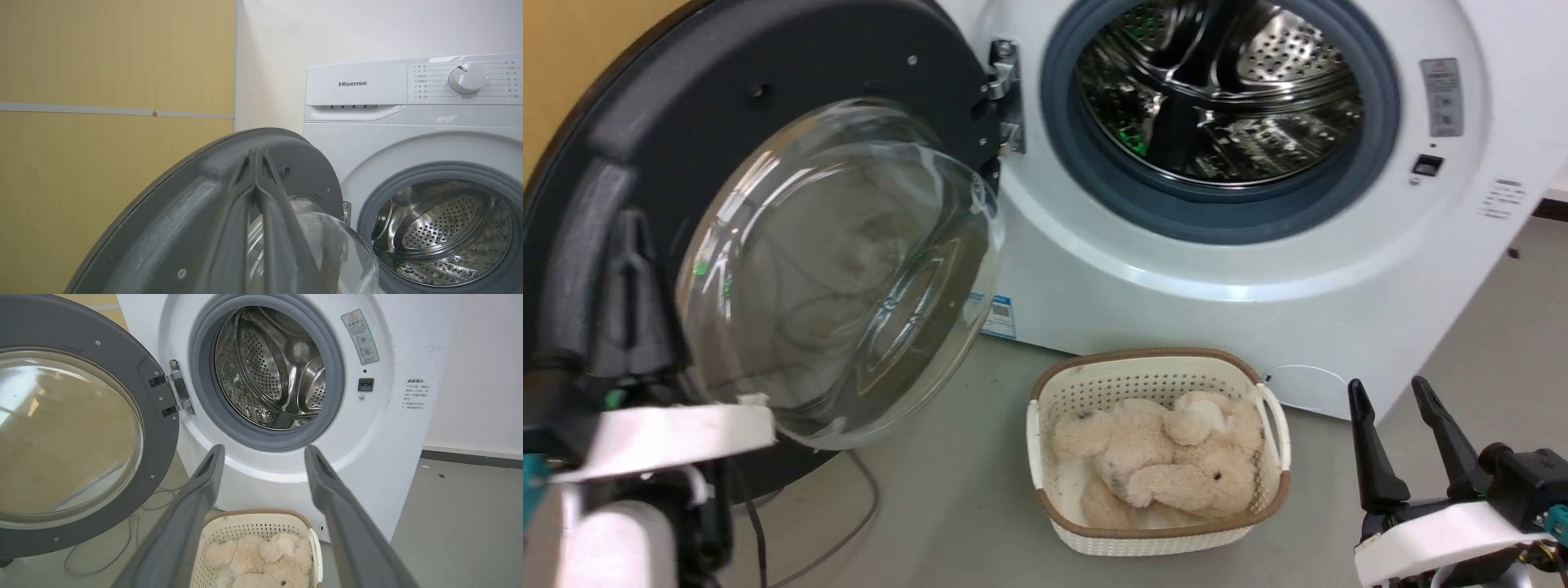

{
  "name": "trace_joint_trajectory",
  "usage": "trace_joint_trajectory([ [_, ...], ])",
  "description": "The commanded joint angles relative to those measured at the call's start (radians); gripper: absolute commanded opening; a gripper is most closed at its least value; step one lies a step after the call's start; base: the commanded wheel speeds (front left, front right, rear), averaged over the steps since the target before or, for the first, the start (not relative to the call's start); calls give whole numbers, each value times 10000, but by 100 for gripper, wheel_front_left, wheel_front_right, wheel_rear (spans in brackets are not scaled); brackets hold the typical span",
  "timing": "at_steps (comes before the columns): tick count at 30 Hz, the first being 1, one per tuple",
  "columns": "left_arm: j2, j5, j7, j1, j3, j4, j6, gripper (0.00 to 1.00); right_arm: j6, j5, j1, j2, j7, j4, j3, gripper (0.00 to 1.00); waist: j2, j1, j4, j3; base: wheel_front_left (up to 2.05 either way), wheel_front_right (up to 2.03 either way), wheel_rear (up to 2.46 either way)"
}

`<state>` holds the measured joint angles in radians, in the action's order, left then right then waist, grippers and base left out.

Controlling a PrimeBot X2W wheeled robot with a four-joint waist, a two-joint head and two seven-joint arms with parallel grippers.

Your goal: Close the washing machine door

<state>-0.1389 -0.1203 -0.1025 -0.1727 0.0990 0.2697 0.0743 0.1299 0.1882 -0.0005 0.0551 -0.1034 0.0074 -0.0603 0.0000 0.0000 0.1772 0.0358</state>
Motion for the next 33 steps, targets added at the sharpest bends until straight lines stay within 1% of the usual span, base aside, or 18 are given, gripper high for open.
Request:
trace_joint_trajectory([
  [1,14,-245,-104,-285,298,97,-161,0,3,112,-120,-21,-95,10,-22,100,0,0,212,36,0,0,0],
  [7,148,-1075,-229,-859,1514,-277,-932,0,4,243,-101,-24,-220,87,-26,100,0,0,647,110,0,0,0],
  [10,93,-1466,-291,-1164,1892,-702,-1147,0,4,303,-74,-25,-283,162,-22,100,0,0,837,132,0,0,0],
  [13,-147,-1924,-214,-1506,2035,-1344,-1256,0,4,369,-43,-26,-345,248,-44,100,0,0,1017,157,0,0,0],
  [16,-603,-2111,-65,-1886,2096,-1917,-1327,0,4,416,-45,-27,-408,330,-76,100,0,0,1156,190,0,0,0],
  [21,-1104,-2999,412,-2791,2594,-3267,-1259,0,5,575,-62,-29,-512,448,-170,100,0,0,1332,276,0,0,0],
  [26,-1583,-3988,1606,-3520,2859,-4838,-1143,0,5,726,-39,-31,-617,597,-286,100,0,0,1506,339,0,0,0],
  [28,-1677,-4576,2215,-3865,3025,-5428,-1114,0,5,792,-24,-32,-659,656,-307,100,0,0,1571,359,0,0,0],
  [33,-2042,-5786,3957,-4275,3045,-6485,-1424,0,5,949,-20,-34,-763,790,-341,100,0,0,1723,411,0,0,0],
])
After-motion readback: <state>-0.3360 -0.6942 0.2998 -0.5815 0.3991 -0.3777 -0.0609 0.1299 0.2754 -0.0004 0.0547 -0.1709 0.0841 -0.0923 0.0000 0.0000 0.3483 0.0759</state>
